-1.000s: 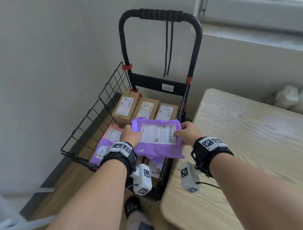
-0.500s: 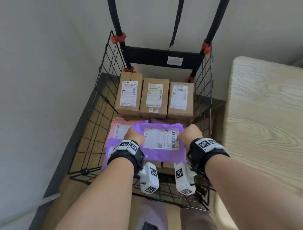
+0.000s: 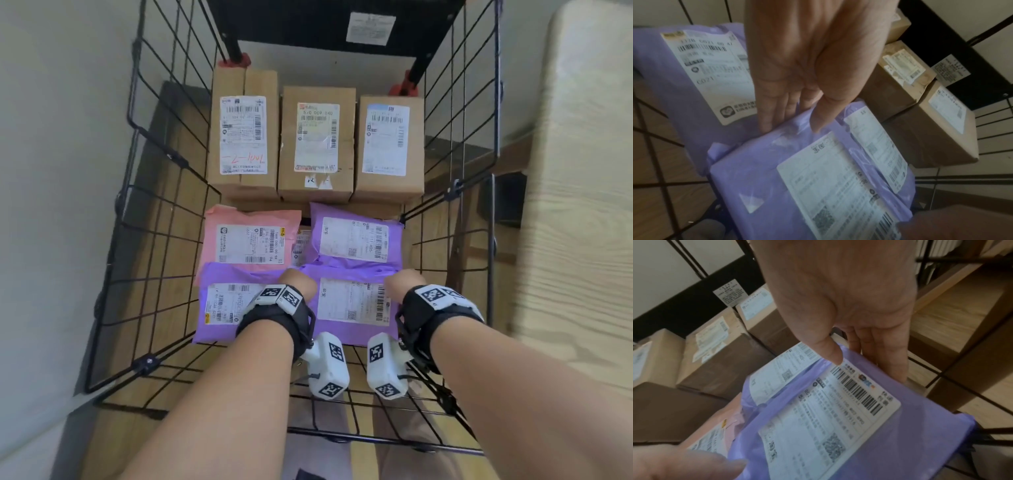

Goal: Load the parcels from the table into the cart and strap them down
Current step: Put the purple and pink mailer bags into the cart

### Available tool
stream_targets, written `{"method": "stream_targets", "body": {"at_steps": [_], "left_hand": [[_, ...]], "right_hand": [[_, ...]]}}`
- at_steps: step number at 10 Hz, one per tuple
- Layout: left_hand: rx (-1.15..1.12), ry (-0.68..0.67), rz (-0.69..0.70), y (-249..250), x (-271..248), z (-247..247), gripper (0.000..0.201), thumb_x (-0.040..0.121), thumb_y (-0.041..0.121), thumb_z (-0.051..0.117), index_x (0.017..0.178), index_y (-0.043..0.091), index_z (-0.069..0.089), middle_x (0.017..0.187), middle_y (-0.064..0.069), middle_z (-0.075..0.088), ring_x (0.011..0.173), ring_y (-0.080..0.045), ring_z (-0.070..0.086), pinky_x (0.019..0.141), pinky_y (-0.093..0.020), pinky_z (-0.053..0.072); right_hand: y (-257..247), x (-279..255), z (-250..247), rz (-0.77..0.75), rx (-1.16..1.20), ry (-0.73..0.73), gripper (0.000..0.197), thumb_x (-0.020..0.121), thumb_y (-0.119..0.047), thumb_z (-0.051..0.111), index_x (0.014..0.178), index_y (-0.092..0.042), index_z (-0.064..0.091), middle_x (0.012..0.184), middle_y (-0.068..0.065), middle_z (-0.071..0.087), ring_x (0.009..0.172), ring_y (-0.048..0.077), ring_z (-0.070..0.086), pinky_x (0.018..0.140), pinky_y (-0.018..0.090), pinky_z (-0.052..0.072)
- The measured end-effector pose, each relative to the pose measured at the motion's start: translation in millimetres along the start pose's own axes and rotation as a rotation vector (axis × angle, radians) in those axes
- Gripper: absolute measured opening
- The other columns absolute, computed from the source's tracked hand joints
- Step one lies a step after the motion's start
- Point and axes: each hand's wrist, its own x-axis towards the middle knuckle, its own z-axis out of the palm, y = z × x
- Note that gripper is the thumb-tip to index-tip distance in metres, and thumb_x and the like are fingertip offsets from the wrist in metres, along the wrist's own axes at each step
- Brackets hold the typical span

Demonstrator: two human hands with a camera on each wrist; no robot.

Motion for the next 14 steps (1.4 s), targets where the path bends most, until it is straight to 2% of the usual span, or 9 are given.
{"method": "stream_targets", "body": {"at_steps": [1,4,5,6,8,10,11,12,14], "left_hand": [[0.021,-0.023,-0.003,1,8,8,0.036,0.097,0.009,0.046,0.128,-0.006,0.055,0.132,-0.02,0.057,0.123,-0.032,0.054,0.095,-0.033,0.044],[0.01,0.029,-0.073,9,9,9,0.033,0.096,0.009,0.048,0.125,-0.005,0.053,0.114,-0.018,0.061,0.103,-0.031,0.061,0.074,-0.03,0.043],[-0.022,0.084,-0.118,12,3,6,0.038,0.093,0.011,0.052,0.129,-0.001,0.048,0.123,-0.017,0.06,0.108,-0.03,0.061,0.072,-0.029,0.043],[-0.045,0.096,-0.12,16,-7,-1,0.045,0.091,0.012,0.055,0.132,-0.002,0.046,0.124,-0.017,0.06,0.108,-0.031,0.061,0.075,-0.033,0.047],[-0.019,0.088,0.019,34,-40,-25,0.037,0.093,0.011,0.052,0.126,-0.003,0.05,0.104,-0.016,0.063,0.097,-0.031,0.062,0.071,-0.03,0.041],[0.139,0.13,0.137,60,-78,-40,0.013,0.091,0.009,0.049,0.081,0.001,0.053,0.082,-0.01,0.053,0.08,-0.029,0.058,0.064,-0.028,0.037],[0.292,0.133,0.228,74,-101,-40,0.018,0.091,0.01,0.048,0.08,0.002,0.059,0.077,-0.012,0.057,0.072,-0.024,0.059,0.057,-0.025,0.039],[0.415,0.153,0.319,87,-120,-37,0.026,0.091,0.011,0.048,0.106,-0.004,0.064,0.084,-0.015,0.06,0.079,-0.03,0.06,0.058,-0.027,0.042],[0.614,0.258,0.512,130,-166,-25,0.012,0.091,0.013,0.053,0.095,0.008,0.063,0.095,-0.011,0.065,0.081,-0.027,0.058,0.069,-0.032,0.048]], "right_hand": [[1,0,1,0.017,0.033,-0.043,0.031,0.102,-0.007,0.031,0.086,0.0,0.056,0.094,0.012,0.056,0.095,0.024,0.052,0.074,0.027,0.036],[3,3,2,0.017,-0.031,-0.13,0.037,0.104,-0.011,0.029,0.069,-0.007,0.039,0.104,0.013,0.048,0.118,0.028,0.056,0.077,0.026,0.037],[7,1,1,-0.029,0.028,-0.135,0.013,0.103,-0.013,0.034,0.093,-0.009,0.043,0.109,0.016,0.049,0.115,0.028,0.054,0.063,0.019,0.037],[5,-8,-5,-0.089,0.076,-0.102,0.012,0.101,-0.015,0.039,0.09,-0.014,0.043,0.105,0.009,0.041,0.097,0.022,0.046,0.073,0.024,0.034],[-10,-41,-27,-0.183,0.052,-0.044,0.004,0.099,-0.016,0.042,0.1,-0.014,0.039,0.111,0.017,0.05,0.116,0.03,0.053,0.077,0.025,0.032],[-19,-83,-47,-0.298,-0.111,0.006,0.027,0.098,-0.015,0.043,0.071,-0.011,0.044,0.102,0.013,0.053,0.092,0.026,0.052,0.074,0.027,0.037],[-15,-106,-56,-0.389,-0.254,0.085,0.015,0.096,-0.016,0.044,0.093,-0.008,0.056,0.098,0.011,0.059,0.085,0.025,0.055,0.069,0.028,0.041],[1,-129,-67,-0.517,-0.452,0.221,0.024,0.093,-0.015,0.045,0.113,-0.011,0.058,0.112,0.008,0.063,0.102,0.026,0.06,0.075,0.032,0.046],[50,-157,-103,-0.665,-0.544,0.511,0.028,0.091,-0.012,0.047,0.117,-0.013,0.058,0.115,0.007,0.056,0.113,0.025,0.05,0.082,0.035,0.046]]}}
